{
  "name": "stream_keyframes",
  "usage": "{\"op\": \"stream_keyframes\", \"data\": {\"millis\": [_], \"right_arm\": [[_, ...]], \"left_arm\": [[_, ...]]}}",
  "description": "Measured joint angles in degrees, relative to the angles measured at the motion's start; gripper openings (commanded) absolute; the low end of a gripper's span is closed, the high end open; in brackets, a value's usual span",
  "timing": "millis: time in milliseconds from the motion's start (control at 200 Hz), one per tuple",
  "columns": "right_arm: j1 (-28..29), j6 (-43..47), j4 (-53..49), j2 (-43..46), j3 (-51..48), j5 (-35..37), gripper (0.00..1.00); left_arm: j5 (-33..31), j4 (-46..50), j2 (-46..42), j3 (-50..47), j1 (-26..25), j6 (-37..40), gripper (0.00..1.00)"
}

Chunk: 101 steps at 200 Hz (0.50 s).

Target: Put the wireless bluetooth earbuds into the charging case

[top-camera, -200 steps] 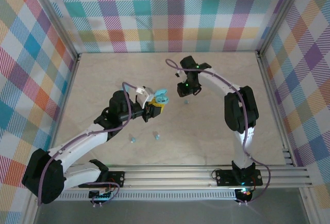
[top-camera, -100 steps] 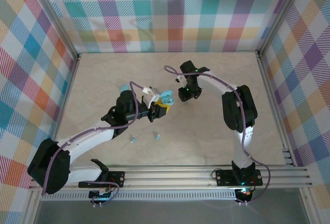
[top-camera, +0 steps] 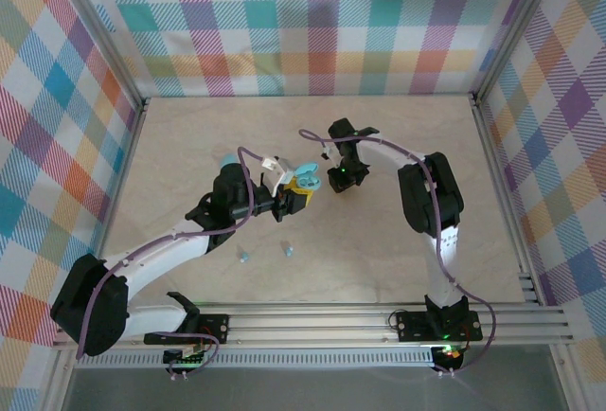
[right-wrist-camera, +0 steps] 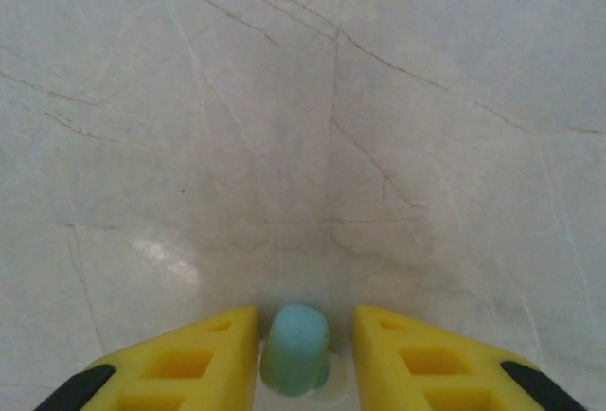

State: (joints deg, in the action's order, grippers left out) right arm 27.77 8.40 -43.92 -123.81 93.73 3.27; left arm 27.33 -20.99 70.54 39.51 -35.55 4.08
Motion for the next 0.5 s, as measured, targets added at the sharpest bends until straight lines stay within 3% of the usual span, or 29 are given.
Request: {"op": "stream_keyframes", "data": {"millis": [220,505], "right_arm": [[-0.1,0.2,-0.7,-0.3,0.6,0.0,0.20],[-0.1,-0.2,-1.2,-0.3,0.9,-0.5,0.17]], "left_arm": [[0.0,0.0,1.0,0.2,0.0,0.0,0.00],[0.0,0.0,1.3,0.2,0.0,0.0,0.00]]}}
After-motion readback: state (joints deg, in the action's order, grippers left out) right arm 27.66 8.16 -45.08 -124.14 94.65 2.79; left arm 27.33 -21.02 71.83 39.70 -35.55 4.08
